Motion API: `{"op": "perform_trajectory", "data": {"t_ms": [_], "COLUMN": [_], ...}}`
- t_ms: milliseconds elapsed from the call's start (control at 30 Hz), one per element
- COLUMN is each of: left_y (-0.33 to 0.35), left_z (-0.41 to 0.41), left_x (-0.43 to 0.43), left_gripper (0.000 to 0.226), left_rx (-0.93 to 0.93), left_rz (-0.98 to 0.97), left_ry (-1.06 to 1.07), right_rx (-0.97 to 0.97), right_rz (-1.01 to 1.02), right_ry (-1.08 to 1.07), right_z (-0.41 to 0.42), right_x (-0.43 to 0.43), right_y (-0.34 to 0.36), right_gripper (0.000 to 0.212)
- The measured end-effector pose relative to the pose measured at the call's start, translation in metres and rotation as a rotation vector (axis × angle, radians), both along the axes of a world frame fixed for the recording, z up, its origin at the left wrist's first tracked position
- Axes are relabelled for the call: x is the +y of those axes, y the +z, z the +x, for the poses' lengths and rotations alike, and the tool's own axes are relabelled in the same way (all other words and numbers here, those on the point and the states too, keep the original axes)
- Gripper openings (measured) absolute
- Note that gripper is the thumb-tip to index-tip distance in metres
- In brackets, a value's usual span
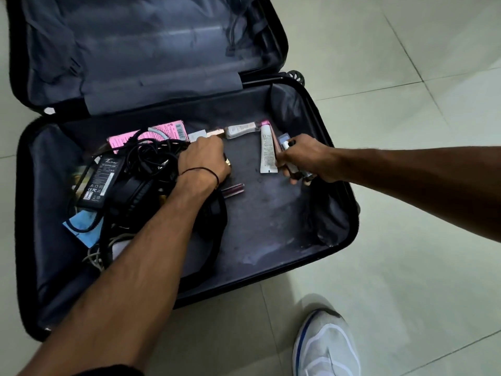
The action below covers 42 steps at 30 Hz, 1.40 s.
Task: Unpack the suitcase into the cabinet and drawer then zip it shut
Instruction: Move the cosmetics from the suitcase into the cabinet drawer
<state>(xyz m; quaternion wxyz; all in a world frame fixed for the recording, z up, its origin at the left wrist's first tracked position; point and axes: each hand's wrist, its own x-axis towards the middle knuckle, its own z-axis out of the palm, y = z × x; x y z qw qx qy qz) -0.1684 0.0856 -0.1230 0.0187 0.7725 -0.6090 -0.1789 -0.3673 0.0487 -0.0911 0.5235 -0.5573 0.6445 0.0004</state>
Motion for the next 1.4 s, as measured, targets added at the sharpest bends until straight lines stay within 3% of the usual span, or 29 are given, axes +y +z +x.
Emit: {"op": "perform_trajectory", "data": {"t_ms": [100,333,533,700,900,1033,1100,1200,1267,1400], "left_y": [-0.001,0.021,0.022,0.004,-0.005,0.002,0.005,0.008,0.010,0.003], "left_z": [0.003,-0.002,-0.014,-0.019,-0.027,-0.022,-0.023,-0.030,-0.032,-0.032], "left_x": [0.002,-0.023,-0.044,-0.055,-0.046,-0.034,-0.023,-0.006,0.004,0.014], "left_gripper": [0.033,0.071,0.028,0.031,0.033,0.039,0.032,0.015,0.015,0.012], "left_rx": [0.012,-0.060,0.118,0.050,-0.036,0.294,0.642,1.101,1.197,1.156], "left_rz": [0.000,0.259,-0.131,-0.084,-0.040,-0.047,-0.074,-0.066,-0.047,0.003], "left_ry": [0.015,-0.042,-0.098,-0.257,-0.209,0.120,0.339,0.535,0.583,0.630], "right_rx": [-0.004,0.038,0.079,0.117,0.140,0.136,0.176,0.328,0.403,0.485], "right_rz": [0.003,-0.001,-0.039,-0.062,-0.097,-0.206,-0.295,-0.433,-0.461,-0.406], "right_ry": [0.008,-0.002,0.001,0.041,0.060,0.037,0.020,0.037,0.091,0.241], "right_z": [-0.001,0.001,0.001,0.004,0.001,0.000,0.003,0.009,0.013,0.022], "right_x": [-0.001,-0.002,-0.002,0.002,0.006,0.008,0.009,0.005,0.001,-0.003], "right_y": [0.001,-0.002,-0.007,-0.007,-0.006,-0.003,-0.002,-0.006,-0.008,-0.011], "right_gripper": [0.005,0.006,0.002,0.005,0.007,0.016,0.030,0.029,0.030,0.041]}}
